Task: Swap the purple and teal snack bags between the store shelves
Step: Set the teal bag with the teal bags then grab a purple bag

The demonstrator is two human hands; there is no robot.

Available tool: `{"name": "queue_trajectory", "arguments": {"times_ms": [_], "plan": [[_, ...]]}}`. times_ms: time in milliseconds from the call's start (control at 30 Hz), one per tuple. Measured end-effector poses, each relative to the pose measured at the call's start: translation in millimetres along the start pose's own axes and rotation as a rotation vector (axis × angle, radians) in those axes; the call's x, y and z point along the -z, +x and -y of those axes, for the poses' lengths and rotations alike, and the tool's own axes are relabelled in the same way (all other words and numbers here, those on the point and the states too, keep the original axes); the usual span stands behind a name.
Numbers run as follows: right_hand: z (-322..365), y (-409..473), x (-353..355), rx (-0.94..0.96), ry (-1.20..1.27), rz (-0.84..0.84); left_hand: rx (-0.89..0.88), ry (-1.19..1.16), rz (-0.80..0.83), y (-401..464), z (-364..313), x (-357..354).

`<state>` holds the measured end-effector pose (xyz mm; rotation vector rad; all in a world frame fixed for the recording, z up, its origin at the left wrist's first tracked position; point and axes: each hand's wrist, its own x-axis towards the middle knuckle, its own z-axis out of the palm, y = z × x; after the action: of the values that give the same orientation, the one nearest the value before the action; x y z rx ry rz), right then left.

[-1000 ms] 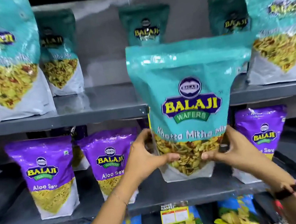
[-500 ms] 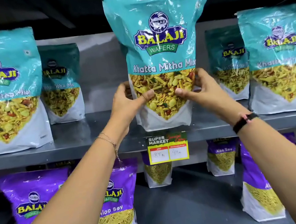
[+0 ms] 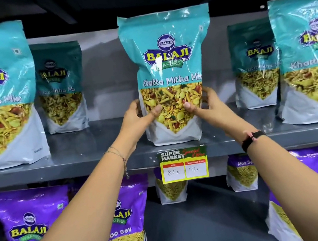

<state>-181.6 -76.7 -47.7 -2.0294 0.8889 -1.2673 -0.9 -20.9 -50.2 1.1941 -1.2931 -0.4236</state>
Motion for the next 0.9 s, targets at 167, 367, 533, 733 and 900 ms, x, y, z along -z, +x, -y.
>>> {"name": "queue_trajectory", "arguments": {"times_ms": [167, 367, 533, 733, 900], "plan": [[-0.3, -76.2, -24.8, 0.337, -0.121, -0.336, -0.269, 0.075, -0.373, -47.1, 22.7, 15.9], [-74.9, -168.5, -112.9, 0.405, -0.214, 0.055, -0.402, 0.394, -0.601, -153.3, 123.7, 54.8], [-148.4, -189.5, -184.7, -0.074, -0.187, 0.372, 0.193, 0.370, -0.412, -209.7, 237.4, 91.7], [-189.0, -175.3, -246.2, -0.380, -0.090, 0.608, 0.487, 0.455, 0.071, -216.0, 304.3, 104.5], [-201.3, -166.7, -272.1, -0.385, -0.037, 0.585, 0.550, 0.244, 0.061, -197.3, 319.8, 105.5]]}}
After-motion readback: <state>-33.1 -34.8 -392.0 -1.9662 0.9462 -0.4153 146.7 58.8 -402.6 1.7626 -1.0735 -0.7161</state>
